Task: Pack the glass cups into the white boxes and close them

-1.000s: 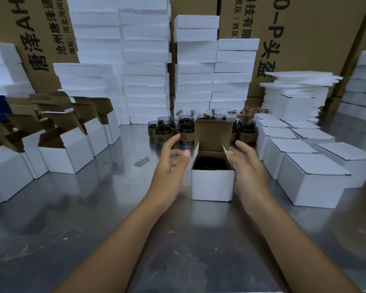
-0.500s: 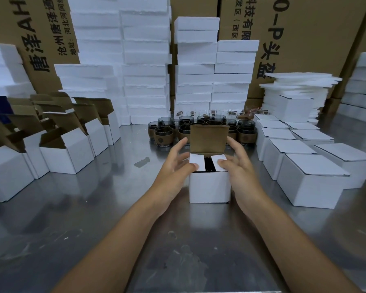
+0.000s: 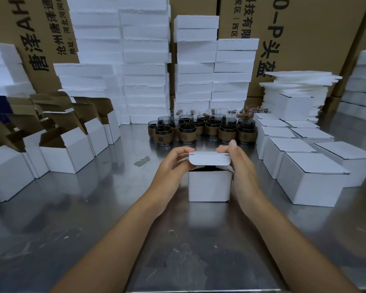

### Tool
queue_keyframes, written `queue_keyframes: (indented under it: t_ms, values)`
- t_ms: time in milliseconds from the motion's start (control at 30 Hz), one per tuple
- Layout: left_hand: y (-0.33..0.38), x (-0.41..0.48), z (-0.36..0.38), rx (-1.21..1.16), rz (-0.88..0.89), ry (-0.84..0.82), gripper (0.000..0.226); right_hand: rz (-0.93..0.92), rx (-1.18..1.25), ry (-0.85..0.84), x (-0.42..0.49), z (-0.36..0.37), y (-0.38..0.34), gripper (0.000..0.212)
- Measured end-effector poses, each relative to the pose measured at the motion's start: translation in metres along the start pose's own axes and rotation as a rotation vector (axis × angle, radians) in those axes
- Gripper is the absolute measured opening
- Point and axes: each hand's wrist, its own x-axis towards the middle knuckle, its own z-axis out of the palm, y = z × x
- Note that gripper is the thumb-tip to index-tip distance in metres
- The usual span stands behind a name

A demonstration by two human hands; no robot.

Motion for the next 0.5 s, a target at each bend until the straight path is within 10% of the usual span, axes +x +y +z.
queue_keyframes:
  t_ms: [500]
  values:
    - [-0.003,0.000,-0.002,-0.110,0.040,-0.045,0.048,-0.225,-0.181,-0.096,-0.005,0.001,0.012,0.030]
